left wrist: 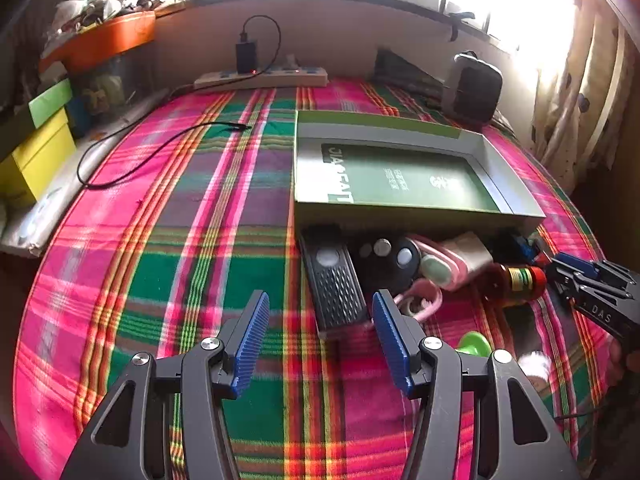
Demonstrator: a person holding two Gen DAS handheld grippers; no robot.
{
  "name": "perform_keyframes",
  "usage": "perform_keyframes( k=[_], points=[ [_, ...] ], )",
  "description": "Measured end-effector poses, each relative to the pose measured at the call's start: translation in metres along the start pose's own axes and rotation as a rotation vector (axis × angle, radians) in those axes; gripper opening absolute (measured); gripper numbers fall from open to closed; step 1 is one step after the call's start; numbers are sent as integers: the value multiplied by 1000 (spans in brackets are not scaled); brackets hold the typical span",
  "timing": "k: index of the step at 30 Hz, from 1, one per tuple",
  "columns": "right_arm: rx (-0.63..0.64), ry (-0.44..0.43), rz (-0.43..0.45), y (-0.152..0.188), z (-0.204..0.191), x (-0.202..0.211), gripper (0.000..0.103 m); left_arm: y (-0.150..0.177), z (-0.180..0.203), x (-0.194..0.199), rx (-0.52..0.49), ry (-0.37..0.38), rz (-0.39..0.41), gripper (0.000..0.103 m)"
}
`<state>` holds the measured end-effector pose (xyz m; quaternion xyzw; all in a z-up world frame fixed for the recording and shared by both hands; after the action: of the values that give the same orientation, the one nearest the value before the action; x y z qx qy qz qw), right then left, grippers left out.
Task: Organize rigid objects
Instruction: 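Grasp the black perforated flashlight with the left gripper while the right gripper grasps the silver bar, then carry the flashlight and silver bar in both grippers over the green box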
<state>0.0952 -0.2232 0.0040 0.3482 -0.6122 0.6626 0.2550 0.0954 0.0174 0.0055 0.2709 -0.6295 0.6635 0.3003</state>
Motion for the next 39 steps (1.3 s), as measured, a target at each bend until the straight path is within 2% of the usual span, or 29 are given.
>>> perform_keyframes(
  k=[3, 8, 23, 29, 31, 39],
  points=[
    [-4, -2, 2, -2, 3, -1, 25, -5, 1, -4, -12, -16, -8, 53],
    [-9, -8, 4, -1, 5, -1, 24, -8, -4, -18, -13, -22, -38, 53],
    [0, -5, 4, -2, 4, -3, 24, -12, -11, -29, -11, -25, -44, 52],
    [2, -2, 4, -2, 4, -3, 24, -13, -12, -28, -3, -16, -39, 36],
    [2, -1, 3, -3, 4, -3, 24, -13, -11, -27, -12, -19, -38, 28],
    [-1, 3, 1, -2, 3, -2, 24, -13, -10, -28, -20, -20, -38, 27]
  ],
)
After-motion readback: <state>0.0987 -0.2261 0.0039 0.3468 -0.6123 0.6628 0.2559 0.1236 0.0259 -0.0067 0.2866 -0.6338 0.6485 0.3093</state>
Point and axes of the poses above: each gripper's, at about its wrist camera, not at the fingertips, and x roughly against the way its jaws point, z to its right, y to its underside, the point moved 2 cm from there along -x, roughly the way its jaws point, and after that the axes turned 2 degrees about z, right-handed, at the moved point
